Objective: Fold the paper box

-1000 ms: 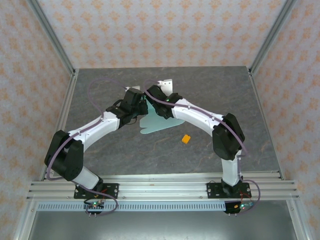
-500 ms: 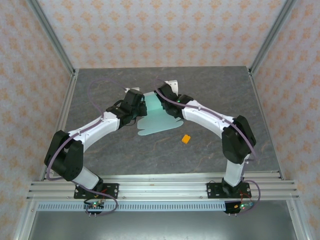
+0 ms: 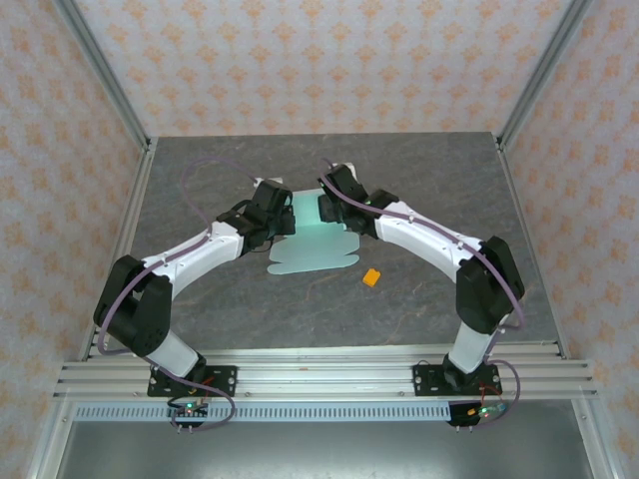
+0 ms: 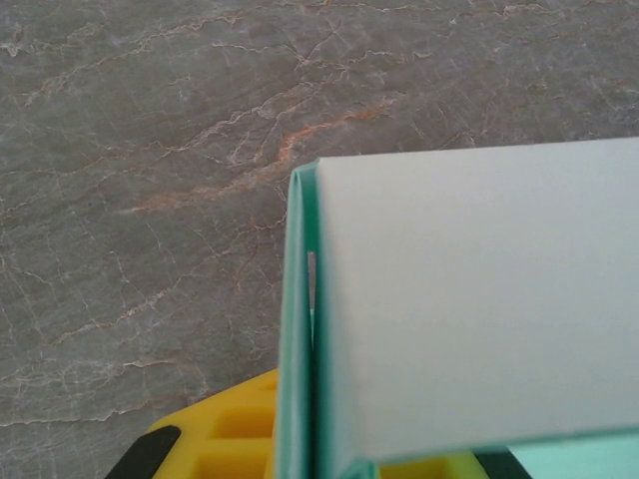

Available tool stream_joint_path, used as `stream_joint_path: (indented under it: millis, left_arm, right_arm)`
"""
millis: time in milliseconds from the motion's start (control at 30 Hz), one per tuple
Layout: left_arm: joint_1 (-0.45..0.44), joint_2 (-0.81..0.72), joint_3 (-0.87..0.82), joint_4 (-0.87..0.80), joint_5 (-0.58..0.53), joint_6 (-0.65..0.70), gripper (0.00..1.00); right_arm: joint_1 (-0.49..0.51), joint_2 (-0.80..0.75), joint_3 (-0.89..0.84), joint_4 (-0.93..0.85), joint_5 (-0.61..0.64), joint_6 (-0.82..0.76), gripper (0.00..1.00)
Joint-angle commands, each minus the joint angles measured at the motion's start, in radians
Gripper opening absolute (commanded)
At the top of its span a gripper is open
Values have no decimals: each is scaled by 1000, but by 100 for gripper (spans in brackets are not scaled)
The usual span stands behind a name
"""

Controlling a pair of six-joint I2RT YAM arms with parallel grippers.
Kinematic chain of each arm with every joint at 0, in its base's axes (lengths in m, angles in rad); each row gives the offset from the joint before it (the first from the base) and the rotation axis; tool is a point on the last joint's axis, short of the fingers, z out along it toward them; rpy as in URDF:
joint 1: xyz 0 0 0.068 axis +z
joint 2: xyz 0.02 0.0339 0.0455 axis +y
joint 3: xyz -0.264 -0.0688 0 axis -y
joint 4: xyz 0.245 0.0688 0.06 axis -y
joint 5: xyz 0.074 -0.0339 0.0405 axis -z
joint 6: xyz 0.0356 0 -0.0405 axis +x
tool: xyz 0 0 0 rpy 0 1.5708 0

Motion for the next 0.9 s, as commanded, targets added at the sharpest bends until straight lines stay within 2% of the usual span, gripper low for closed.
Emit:
stream_joint_path:
  millis: [0,167,267,433,533,767,867]
  left_arm:
    - [-7,13,37,-19,-11,23,1]
    - [-7,17,44,-23,-7,29,1]
    - [-7,17,46,-23,-6,30,1]
    - [-7,14,50,-29,-2,34,1]
    - [-7,10,52,-34,-5,38,1]
    - [-7,9,53,-32,-1,38,1]
    - [-7,8,53,-33,0,40,1]
  right_arm:
    - [-13,-49,-9,24,-86,-20,61]
    - [-49,-143,-54,-5,-174,-65,66]
    - [-100,-213,-112,-11,-330,-107,67]
    - [-229,-269,-197,9,-596,-171,63]
    - [-258,-262,-212,28,-687,-224,59]
    - [-259,-195,-195,40,-743,-295,51]
    - [-258,-172,-200,48,-733,-297,43]
